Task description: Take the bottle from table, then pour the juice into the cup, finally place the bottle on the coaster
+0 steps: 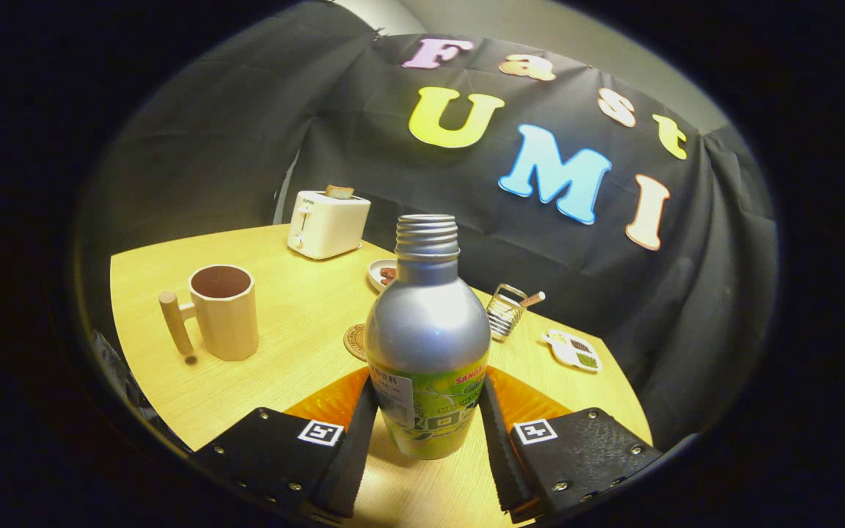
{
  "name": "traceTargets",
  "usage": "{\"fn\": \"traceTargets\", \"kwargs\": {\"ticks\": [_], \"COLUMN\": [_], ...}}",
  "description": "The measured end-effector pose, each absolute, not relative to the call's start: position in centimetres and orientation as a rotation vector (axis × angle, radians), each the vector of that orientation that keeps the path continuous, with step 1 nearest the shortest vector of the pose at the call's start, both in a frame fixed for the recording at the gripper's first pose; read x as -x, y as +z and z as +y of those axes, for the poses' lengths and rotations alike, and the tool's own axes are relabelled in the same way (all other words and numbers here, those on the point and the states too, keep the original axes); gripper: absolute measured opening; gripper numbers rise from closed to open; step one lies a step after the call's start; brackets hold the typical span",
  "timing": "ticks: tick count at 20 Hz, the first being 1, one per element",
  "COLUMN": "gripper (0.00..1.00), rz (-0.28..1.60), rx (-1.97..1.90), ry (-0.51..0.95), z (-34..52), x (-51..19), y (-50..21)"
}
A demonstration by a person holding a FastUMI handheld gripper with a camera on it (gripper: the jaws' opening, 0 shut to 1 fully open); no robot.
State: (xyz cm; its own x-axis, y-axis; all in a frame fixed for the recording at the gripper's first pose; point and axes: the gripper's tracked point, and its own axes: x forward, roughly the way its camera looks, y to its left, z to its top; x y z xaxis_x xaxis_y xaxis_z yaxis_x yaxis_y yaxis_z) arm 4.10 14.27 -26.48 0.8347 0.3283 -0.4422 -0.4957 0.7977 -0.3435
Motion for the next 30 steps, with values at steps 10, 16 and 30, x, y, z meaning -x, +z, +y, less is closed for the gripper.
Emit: {"fn": "traceTargets", "kwargs": {"ticks": [10,16,30], "gripper": [0.70,0.70,0.70], "rz": [0.332,0.347,0.360], "rx": [0.691,0.779,1.065], "ry": [0.498,0.497,0.528], "z": [18.2,19.6,23.4], "x": [-4.3,-4.1,-3.3], "y": [-24.7,-25.3,-26.8]}}
